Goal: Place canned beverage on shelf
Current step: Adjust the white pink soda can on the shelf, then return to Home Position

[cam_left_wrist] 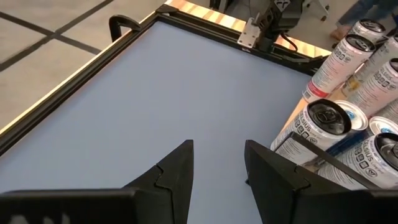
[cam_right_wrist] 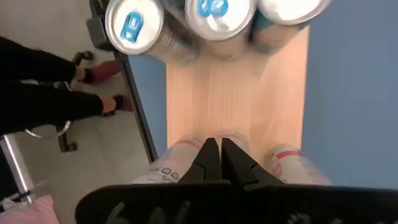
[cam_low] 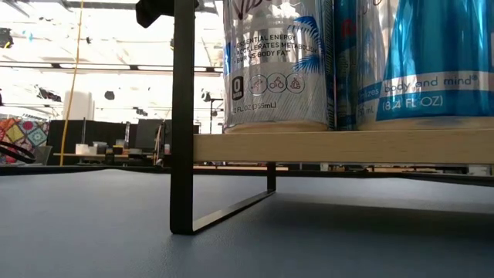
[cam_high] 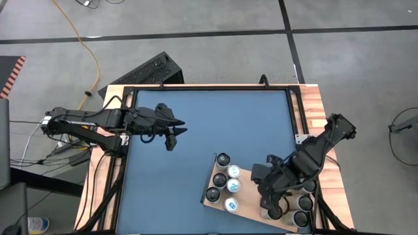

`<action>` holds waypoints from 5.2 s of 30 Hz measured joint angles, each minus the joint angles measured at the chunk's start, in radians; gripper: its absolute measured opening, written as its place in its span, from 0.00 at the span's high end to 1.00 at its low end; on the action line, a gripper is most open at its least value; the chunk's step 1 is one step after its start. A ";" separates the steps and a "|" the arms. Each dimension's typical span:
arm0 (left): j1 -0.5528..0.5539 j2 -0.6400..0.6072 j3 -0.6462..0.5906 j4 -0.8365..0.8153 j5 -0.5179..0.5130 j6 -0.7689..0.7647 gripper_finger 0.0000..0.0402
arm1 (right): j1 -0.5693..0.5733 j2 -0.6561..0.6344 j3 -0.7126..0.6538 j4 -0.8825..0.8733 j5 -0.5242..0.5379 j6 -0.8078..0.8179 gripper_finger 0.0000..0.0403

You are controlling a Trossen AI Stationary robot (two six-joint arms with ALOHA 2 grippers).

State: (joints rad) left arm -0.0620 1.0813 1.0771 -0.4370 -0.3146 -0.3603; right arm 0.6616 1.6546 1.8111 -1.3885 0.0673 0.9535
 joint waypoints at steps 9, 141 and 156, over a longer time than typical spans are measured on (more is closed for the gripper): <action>0.000 0.000 0.000 0.002 -0.013 -0.002 0.68 | 0.005 0.039 -0.001 -0.048 -0.039 -0.027 1.00; 0.105 -0.349 0.000 0.519 0.496 -0.012 0.68 | -0.099 -0.299 0.467 0.116 0.288 -0.765 1.00; 0.341 -0.353 0.000 0.311 0.753 -0.016 0.68 | -0.013 -0.696 -0.117 0.431 0.324 -0.827 1.00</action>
State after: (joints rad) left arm 0.2791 0.7287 1.0775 -0.1260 0.4380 -0.3767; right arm 0.6483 0.9582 1.6944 -0.9574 0.3908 0.1261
